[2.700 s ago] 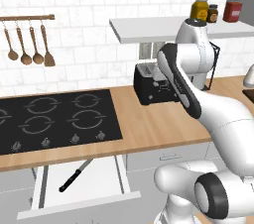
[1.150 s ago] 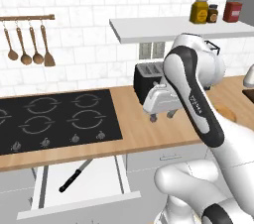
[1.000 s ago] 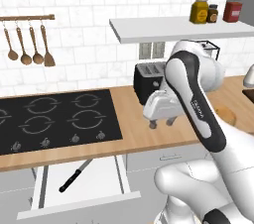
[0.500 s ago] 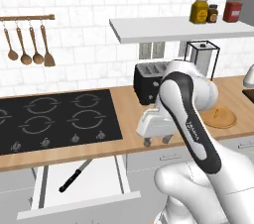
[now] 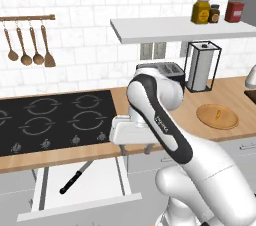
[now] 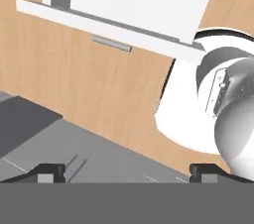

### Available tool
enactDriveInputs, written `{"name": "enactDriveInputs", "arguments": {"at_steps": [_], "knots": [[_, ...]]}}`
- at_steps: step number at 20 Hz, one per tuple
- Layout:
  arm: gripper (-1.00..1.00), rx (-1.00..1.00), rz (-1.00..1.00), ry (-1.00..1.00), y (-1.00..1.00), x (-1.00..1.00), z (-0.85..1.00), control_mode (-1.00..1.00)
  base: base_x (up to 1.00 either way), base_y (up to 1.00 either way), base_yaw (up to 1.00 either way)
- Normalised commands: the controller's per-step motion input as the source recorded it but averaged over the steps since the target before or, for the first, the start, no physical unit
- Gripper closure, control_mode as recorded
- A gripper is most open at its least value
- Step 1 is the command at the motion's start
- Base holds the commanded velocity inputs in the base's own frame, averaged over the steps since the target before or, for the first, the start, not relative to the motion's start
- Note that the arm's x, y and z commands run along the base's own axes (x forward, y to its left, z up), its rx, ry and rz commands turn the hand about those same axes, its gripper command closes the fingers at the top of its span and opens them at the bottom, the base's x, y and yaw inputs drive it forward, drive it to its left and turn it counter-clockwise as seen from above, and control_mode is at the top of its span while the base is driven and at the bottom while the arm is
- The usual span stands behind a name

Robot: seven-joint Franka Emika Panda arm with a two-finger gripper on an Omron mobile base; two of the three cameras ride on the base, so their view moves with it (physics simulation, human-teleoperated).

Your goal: Pick up the knife from the drawer and place it on the cutting board. Then place the meat from the plate to the cutting board.

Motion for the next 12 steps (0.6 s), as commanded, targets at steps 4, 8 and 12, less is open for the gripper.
{"name": "enactDriveInputs", "arguments": {"at_steps": [4, 8, 12], "knots": [[-1.0, -0.05, -0.04, 0.26, 0.27, 0.29, -0.47, -1.0, 0.0, 0.0, 0.0], [-1.0, -0.03, -0.02, -0.05, 0.26, 0.02, -0.37, -1.0, 0.0, 0.0, 0.0], [-1.0, 0.0, 0.0, -0.13, 0.24, 0.0, -0.4, -1.0, 0.0, 0.0, 0.0]]}}
